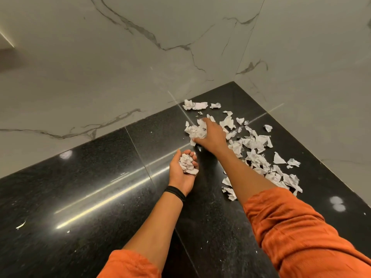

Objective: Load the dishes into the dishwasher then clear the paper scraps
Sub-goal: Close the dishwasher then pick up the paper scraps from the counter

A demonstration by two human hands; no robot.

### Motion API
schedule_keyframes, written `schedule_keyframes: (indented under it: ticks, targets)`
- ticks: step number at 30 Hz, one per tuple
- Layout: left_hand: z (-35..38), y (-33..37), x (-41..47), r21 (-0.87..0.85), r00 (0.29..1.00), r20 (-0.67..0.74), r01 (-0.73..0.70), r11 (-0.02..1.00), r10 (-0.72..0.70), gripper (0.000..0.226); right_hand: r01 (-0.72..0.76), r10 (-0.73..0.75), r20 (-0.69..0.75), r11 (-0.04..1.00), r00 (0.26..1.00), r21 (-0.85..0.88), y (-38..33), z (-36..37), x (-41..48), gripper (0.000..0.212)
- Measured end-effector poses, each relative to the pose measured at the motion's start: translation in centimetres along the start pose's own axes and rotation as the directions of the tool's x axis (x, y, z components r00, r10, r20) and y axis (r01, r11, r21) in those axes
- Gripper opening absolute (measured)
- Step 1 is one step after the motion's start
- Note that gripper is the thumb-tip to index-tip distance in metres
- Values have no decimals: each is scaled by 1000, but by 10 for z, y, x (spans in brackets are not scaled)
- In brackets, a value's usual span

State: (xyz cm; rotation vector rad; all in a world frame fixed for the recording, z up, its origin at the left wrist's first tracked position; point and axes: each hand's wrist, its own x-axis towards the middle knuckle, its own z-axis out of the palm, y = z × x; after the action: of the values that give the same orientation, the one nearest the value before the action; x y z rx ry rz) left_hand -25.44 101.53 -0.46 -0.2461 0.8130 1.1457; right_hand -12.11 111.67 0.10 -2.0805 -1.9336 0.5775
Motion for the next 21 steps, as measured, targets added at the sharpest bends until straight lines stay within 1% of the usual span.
schedule_keyframes:
  ticks: [3,6,11,14,17,18,21]
  targets:
    - [-2,-2,1,12,1000,7,-1,1000,1,31,37,-37,-77,999,996,1,4,-3,-12,87]
    - [0,-5,-2,26,1000,15,1,1000,-1,31,22,-16,-93,997,996,72,8,-15,-25,91]
    - [5,-9,-15,35,1000,-5,-13,999,13,29,66,-49,-114,986,992,150,4,-46,-54,89]
    - [6,-10,-26,22,1000,19,-16,1000,16,30,127,-118,-53,958,992,256,-4,-66,-77,87]
    - [5,-11,-36,-10,996,83,14,1000,-13,32,197,-245,89,909,965,366,-16,-82,-107,76]
    - [4,-13,-38,-16,993,114,23,1000,-21,35,207,-280,150,904,948,375,-20,-83,-116,75]
    - [-1,-16,-47,30,983,167,67,997,-71,46,199,-315,305,912,899,358,-24,-75,-134,76]
